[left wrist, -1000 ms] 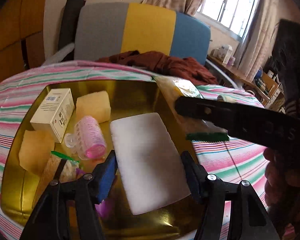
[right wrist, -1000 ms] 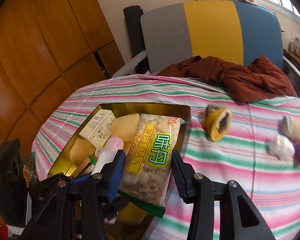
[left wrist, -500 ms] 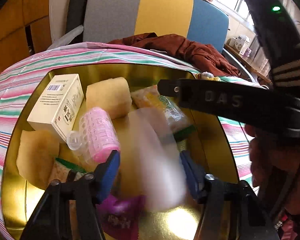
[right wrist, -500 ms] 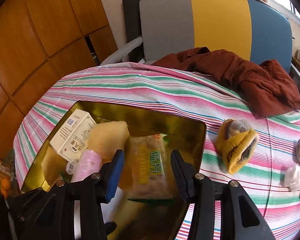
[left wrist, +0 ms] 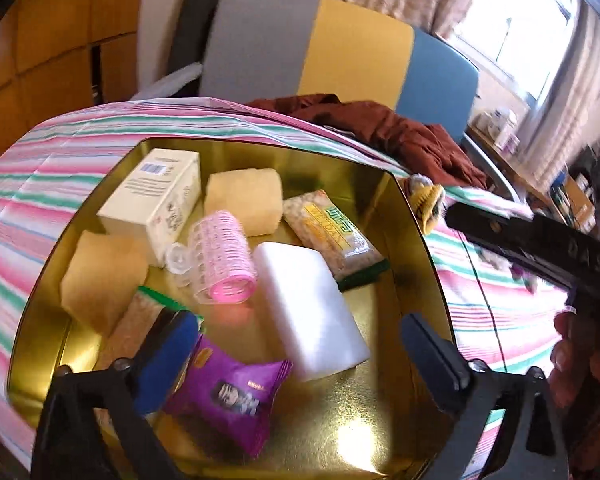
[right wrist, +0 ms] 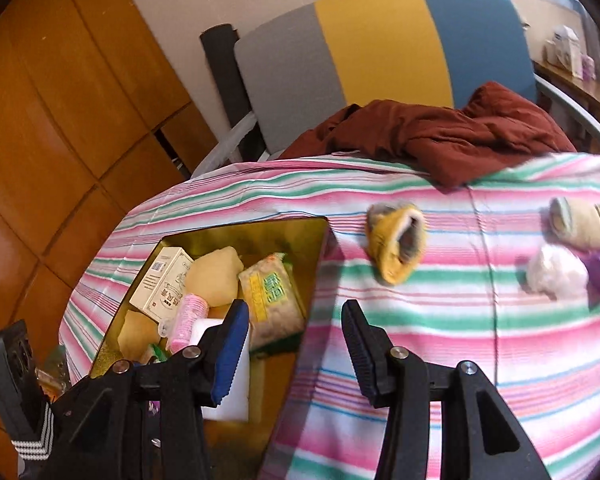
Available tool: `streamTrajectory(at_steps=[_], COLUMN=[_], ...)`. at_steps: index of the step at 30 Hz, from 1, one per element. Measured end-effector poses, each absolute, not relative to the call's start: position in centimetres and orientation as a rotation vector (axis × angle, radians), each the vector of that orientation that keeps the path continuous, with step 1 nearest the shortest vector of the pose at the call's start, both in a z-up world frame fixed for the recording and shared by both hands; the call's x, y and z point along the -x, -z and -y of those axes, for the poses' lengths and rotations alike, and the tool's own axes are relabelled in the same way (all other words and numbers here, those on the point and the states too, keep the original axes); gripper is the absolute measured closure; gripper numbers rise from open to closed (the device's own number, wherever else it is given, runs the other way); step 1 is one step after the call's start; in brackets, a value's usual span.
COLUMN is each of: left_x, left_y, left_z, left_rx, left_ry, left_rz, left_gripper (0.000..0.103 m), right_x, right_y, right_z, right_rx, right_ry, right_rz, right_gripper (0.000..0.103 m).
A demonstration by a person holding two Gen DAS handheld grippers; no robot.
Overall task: Organize objects
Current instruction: 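Carry the white block and WEIDAN bag into the gold tray, opening both tools, then move the right tool to a clear plastic-wrapped bundle and grasp it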
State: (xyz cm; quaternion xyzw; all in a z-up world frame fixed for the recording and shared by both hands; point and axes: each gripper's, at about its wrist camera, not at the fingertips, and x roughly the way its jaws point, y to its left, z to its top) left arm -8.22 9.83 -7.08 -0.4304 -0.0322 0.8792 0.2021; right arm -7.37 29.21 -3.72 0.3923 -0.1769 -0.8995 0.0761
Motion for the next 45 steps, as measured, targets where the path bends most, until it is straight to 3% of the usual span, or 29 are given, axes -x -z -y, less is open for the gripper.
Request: streamTrajectory(at_steps=[17, 45], left_x=[4.0, -3.2], left_y=[4.7, 6.7], left_z=[-11.8, -26.5], left_rx=[1.132, 1.136], left_ry=[-2.481, -2.098], left_rz=[0.092, -0.234], left_gripper=[0.000, 0.000], right_x=[1.4, -6.0], right_y=[4.9, 10.2], right_z=[-33.2, -52.7], right_rx=[-1.242, -1.358], right_ry=[2.725, 3.056], right_rz=[0.538, 0.781], right_gripper=[0.054, 0.052])
